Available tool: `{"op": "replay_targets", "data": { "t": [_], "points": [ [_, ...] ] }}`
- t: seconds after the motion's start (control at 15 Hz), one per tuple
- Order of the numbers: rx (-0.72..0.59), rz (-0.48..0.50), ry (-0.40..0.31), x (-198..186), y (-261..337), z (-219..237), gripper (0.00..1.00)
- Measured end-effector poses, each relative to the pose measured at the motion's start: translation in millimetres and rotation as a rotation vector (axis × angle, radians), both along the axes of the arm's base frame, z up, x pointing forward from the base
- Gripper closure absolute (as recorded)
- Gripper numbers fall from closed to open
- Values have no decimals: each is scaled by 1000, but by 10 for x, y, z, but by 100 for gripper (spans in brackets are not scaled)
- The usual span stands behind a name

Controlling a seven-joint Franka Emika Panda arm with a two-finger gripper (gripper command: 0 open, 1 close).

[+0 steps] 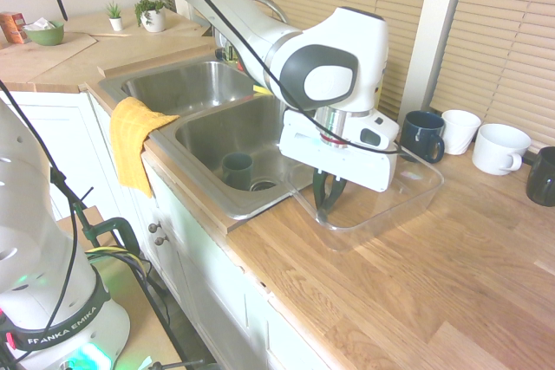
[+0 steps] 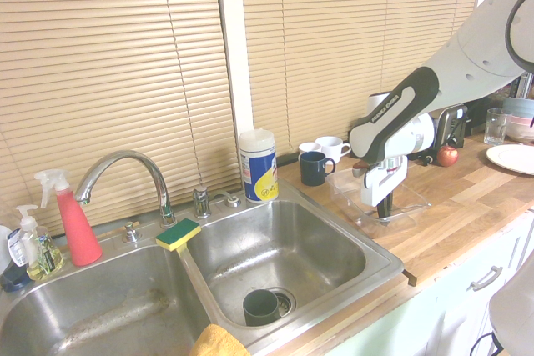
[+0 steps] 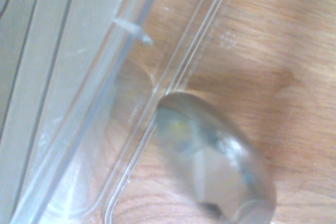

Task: Put the spoon into the sink

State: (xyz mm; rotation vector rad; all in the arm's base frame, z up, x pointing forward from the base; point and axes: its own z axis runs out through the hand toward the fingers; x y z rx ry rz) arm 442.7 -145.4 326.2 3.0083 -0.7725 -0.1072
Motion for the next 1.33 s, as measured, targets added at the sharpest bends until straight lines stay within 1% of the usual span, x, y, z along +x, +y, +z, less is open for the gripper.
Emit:
{"op": "replay_targets", "data": {
  "t": [0.4,0.67,0.8,0.93,1.0,1.13,1.2,1.33],
  "points": [
    [-3,10,-84,-56,56,480,100],
    [-22,40,-117,-124,232,853,100],
    [-47,66,-149,-174,504,1195,100],
    [-79,102,-174,-236,971,1494,100],
    [-96,122,-180,-255,1241,1558,100],
    [-119,172,-165,-247,1761,1486,100],
    [-125,192,-145,-214,1989,1352,100],
    [-130,214,-106,-87,2367,946,100]
  ]
}}
